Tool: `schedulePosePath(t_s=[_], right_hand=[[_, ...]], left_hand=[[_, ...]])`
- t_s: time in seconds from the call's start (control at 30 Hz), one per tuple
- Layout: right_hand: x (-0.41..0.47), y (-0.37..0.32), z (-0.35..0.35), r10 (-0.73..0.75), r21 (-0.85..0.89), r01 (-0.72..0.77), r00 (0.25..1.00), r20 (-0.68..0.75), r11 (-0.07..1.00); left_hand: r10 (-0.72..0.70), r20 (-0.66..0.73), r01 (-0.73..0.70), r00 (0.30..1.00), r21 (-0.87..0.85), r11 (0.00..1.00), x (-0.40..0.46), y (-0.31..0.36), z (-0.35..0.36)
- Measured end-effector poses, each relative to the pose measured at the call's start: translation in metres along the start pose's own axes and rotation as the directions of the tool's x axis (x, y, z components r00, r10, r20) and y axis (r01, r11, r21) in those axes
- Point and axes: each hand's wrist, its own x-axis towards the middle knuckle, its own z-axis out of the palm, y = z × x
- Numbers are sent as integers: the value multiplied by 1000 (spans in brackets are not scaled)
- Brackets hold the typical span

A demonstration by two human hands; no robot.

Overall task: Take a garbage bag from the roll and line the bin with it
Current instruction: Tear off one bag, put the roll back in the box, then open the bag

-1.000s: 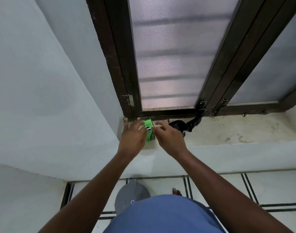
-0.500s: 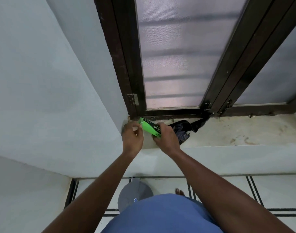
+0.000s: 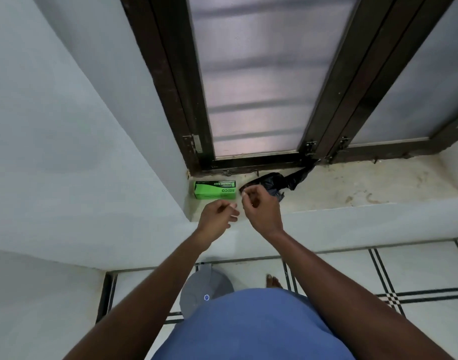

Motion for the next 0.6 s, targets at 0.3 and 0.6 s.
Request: schedulePosePath(t_s=[0.3,0.6], right_hand=[[28,28,-71,574,359,-478,783,-239,801],[88,49,-113,557,97,-553,830,-22,827]], left_hand=[[275,128,-304,953,404,863,23,26,68],[193,108,-221,975,530,819,23,19,94]])
